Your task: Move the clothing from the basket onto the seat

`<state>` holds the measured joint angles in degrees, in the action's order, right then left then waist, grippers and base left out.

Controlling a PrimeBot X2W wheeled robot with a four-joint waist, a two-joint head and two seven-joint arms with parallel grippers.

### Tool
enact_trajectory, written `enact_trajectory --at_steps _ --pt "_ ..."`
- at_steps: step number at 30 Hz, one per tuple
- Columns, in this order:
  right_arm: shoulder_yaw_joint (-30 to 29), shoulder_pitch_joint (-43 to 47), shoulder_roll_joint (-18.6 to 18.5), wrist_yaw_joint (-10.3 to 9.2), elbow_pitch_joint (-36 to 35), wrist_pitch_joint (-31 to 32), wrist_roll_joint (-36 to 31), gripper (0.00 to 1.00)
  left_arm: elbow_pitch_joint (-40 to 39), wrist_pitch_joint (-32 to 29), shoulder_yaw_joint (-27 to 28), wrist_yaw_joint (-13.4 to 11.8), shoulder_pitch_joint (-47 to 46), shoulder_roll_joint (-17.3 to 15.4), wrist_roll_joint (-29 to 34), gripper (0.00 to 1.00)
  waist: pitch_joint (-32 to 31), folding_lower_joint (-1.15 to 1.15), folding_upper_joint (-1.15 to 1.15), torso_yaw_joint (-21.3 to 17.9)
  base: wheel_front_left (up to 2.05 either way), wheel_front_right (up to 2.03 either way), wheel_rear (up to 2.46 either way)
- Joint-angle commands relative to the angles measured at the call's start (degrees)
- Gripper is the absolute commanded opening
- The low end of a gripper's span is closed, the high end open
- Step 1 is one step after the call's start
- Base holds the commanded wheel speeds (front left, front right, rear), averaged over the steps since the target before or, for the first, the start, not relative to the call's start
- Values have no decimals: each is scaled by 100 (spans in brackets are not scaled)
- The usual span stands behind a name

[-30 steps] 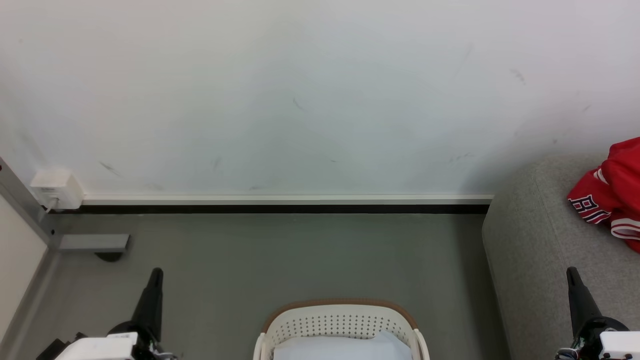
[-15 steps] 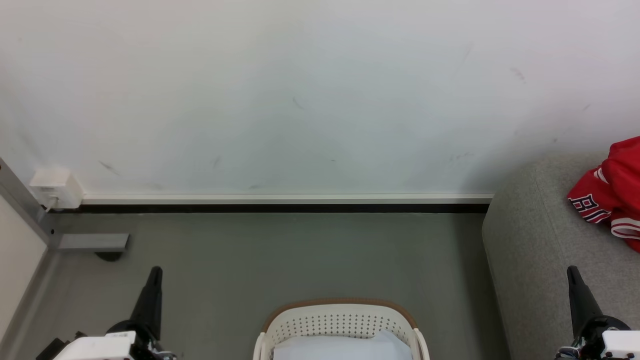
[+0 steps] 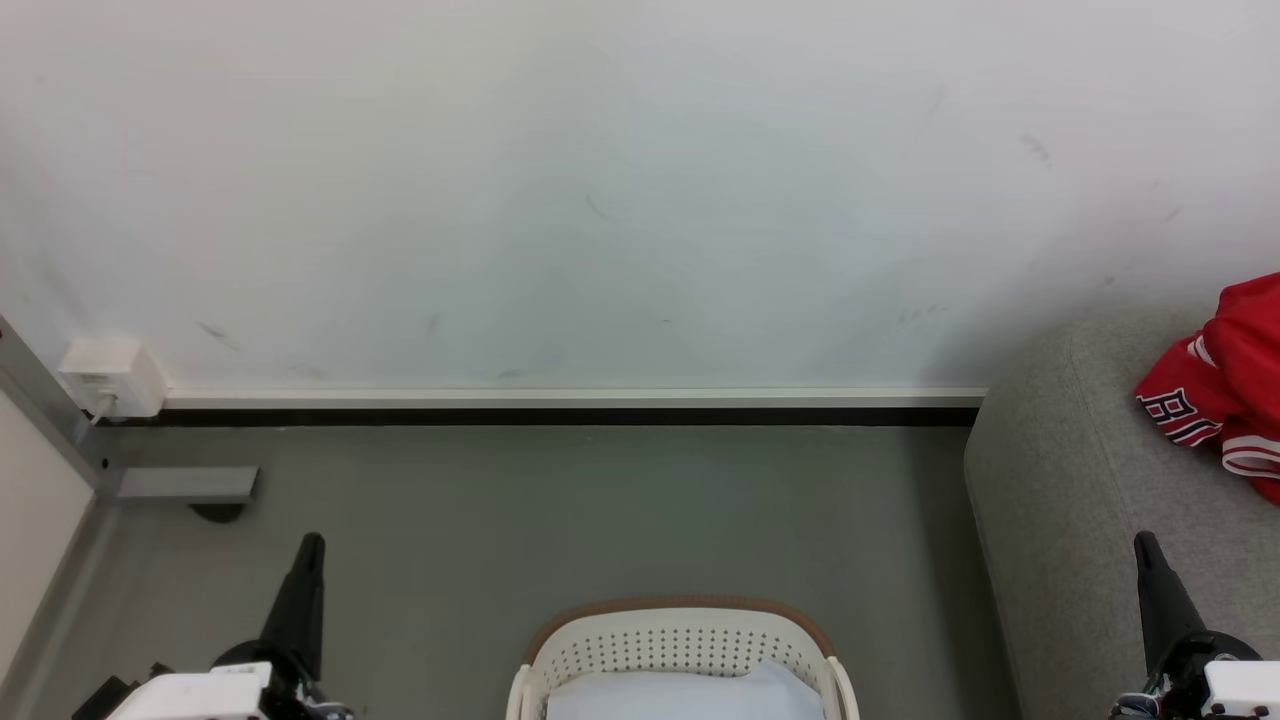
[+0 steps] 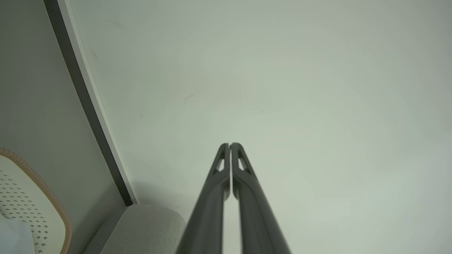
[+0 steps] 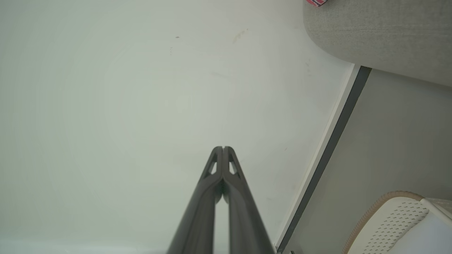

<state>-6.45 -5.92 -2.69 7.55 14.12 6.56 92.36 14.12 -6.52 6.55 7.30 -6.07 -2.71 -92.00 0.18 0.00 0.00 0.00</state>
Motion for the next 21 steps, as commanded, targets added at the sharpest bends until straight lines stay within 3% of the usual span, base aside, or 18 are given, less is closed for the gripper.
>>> enact_trajectory --at_steps 1,21 --pt "-21 -68 -36 -12 -23 15 11 0 -12 -25 11 36 -41 -31 -75 0 0 0 0 0 0 0 0" --pt "-21 -68 -36 -12 -23 15 12 0 -13 -24 11 36 -40 -31 -75 0 0 0 0 0 0 0 0"
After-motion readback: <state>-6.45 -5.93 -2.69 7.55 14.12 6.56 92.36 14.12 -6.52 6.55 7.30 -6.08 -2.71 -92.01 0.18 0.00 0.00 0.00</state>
